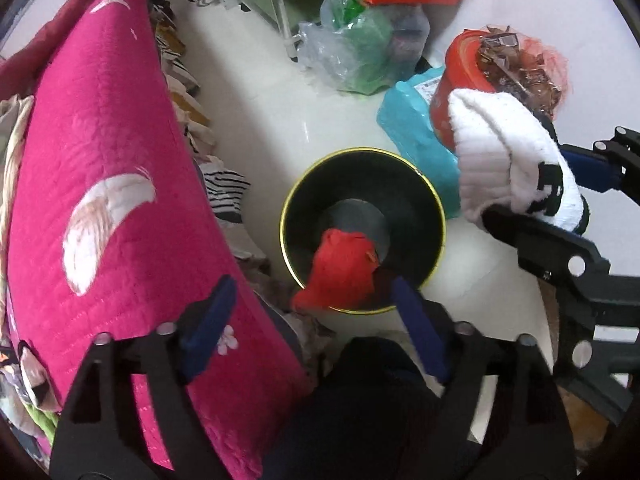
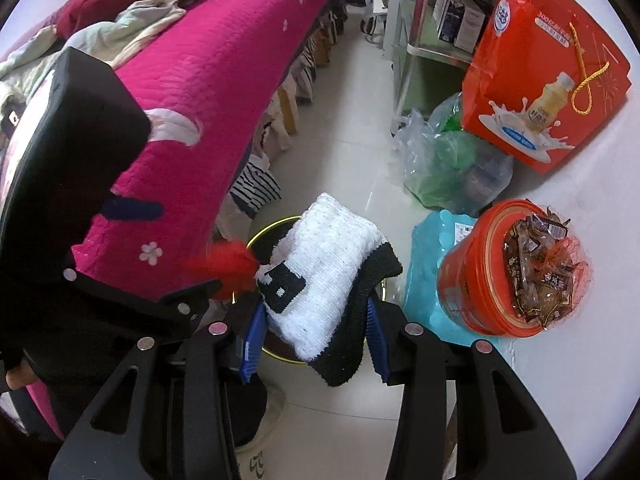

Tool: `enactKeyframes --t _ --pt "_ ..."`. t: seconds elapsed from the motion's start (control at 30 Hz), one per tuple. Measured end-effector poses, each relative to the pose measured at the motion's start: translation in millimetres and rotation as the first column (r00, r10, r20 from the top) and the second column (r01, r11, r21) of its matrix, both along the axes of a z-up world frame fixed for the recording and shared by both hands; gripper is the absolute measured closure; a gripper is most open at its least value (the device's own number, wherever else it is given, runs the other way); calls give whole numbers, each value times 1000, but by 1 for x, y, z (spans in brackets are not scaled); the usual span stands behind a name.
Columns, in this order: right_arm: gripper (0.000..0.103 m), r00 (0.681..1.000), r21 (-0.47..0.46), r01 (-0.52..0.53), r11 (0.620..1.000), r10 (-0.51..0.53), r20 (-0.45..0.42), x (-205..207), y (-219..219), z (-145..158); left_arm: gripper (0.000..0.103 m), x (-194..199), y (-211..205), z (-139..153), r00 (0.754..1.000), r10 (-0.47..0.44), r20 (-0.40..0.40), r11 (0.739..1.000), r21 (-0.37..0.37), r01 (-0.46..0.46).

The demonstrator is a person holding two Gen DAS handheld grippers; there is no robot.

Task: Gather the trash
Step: 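Open the right gripper to drop the white-black sock into the bin, then move both grippers back over the bed toward the paper and green socks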

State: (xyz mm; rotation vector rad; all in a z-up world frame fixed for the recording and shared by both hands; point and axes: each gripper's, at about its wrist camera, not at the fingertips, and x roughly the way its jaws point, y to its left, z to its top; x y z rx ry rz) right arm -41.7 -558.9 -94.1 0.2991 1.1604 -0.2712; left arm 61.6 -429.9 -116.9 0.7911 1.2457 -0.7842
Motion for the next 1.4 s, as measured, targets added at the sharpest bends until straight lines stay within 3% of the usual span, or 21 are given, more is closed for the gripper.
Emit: enactKeyframes --t 0.23,0.5,1.03,1.4 --pt "58 1000 10 -15 1000 16 -21 16 1 -14 21 16 14 2 999 38 12 999 9 -38" --pt "27 997 -10 -23 1000 22 -68 34 11 -25 20 30 43 9 994 107 35 994 19 -107" --pt "27 983 -59 -181 982 181 -13 70 88 19 17 41 138 57 946 314 77 949 -44 -311" --pt "27 959 -80 -282 956 282 -15 91 140 37 17 41 185 69 916 394 75 919 -55 -391"
